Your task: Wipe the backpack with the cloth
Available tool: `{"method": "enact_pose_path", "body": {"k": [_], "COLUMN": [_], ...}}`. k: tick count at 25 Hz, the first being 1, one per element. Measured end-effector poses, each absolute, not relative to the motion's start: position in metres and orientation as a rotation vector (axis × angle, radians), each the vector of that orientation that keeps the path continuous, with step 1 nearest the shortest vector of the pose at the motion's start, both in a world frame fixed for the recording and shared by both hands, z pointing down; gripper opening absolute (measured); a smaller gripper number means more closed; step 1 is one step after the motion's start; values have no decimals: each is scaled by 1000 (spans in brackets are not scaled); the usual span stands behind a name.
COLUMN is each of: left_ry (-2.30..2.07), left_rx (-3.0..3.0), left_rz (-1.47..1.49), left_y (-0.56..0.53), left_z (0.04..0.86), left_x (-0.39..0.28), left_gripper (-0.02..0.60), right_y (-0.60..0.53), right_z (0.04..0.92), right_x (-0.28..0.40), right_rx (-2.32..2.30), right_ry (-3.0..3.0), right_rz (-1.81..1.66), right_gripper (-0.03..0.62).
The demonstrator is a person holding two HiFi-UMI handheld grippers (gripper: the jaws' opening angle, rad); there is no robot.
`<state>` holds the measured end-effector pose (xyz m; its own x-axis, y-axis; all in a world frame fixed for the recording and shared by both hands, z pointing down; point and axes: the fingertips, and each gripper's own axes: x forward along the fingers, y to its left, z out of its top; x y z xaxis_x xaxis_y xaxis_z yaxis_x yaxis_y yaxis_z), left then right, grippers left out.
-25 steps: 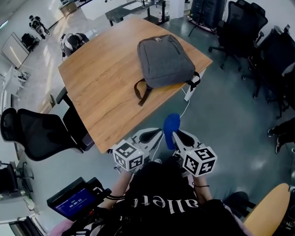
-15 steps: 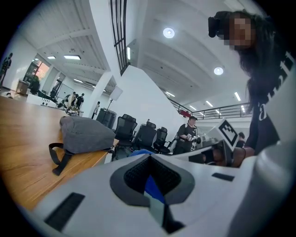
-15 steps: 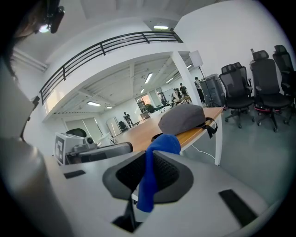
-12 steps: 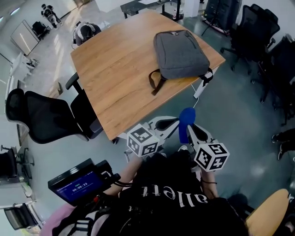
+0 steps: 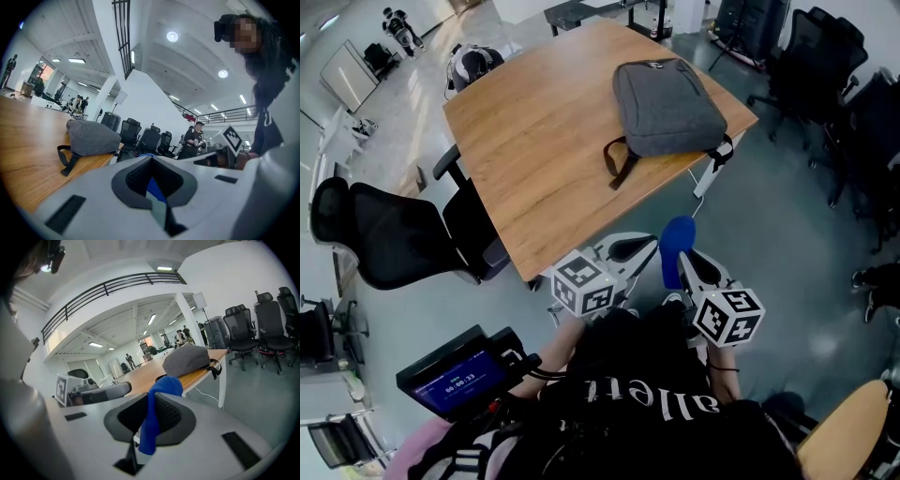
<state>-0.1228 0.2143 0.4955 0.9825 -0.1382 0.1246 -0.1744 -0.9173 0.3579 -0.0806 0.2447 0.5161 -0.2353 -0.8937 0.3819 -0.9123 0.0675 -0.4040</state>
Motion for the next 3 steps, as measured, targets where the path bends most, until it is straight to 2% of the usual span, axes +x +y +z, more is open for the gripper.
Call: {"method": "enact_pose_path", "body": {"k": [3], "left_ry": [-231], "left_rx": [2750], "left_rz": [130], "left_y": [213], "left_z": [495], "left_x": [-123], "left_gripper": [0], "right_y": [245], "right_z": [516], "right_x": [-79], "right_rx": [1930], "right_ry": [-2268], "right_rz": [899], "right_gripper": [54]}}
